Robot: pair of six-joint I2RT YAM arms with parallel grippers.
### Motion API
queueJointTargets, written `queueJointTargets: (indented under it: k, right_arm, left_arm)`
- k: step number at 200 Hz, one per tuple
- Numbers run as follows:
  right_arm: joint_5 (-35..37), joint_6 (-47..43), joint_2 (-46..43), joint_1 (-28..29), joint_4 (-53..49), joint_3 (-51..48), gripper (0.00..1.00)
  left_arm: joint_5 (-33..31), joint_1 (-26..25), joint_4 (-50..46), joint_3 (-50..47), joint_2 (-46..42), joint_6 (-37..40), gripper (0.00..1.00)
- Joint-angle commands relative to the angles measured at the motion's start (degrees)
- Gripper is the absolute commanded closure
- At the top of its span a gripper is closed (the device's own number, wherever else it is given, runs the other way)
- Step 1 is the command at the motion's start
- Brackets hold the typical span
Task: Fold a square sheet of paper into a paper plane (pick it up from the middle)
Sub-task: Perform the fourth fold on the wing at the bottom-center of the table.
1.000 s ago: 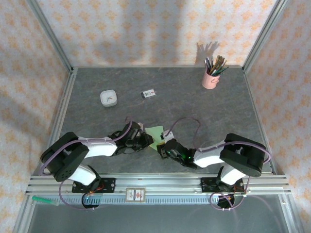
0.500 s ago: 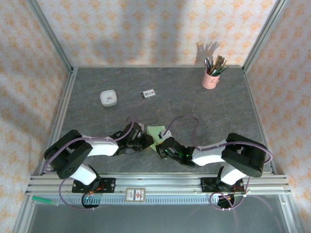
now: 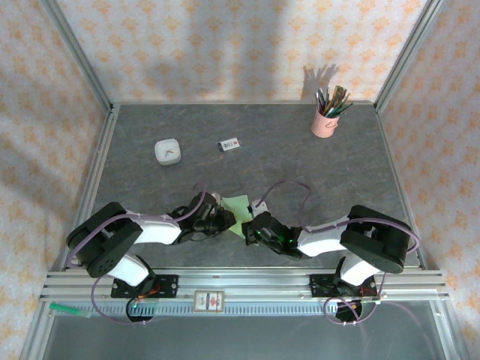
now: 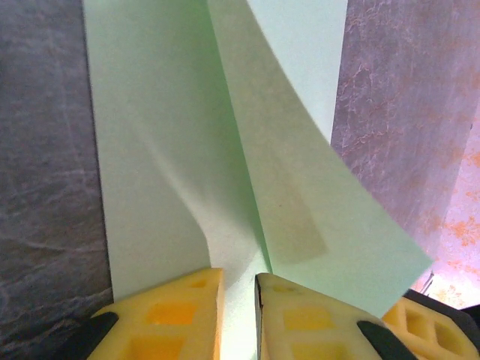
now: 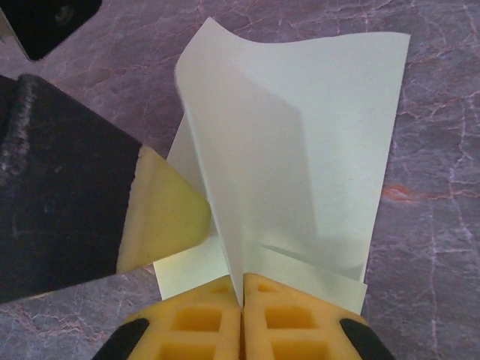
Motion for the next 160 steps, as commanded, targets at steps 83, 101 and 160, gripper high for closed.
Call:
queueJointTargets:
  k: [83, 101, 160]
  right_arm:
    - [-1.4, 8.6, 1.9, -0.4, 5.5, -4.2, 0.92]
    - [-1.0, 9.4, 1.8, -0.5, 6.4, -5.2, 0.92]
    - [-2.2, 11.4, 0.1, -1.3, 11.9, -8.8, 0.92]
  left_arm:
    - [-2.0, -1.0, 2.1, -1.9, -1.3, -0.9, 0.79]
    - [-2.5, -1.0, 1.4, -1.9, -2.3, -0.5, 0.79]
    - [-3.0, -1.0, -0.4, 0.4, -4.6, 3.4, 0.77]
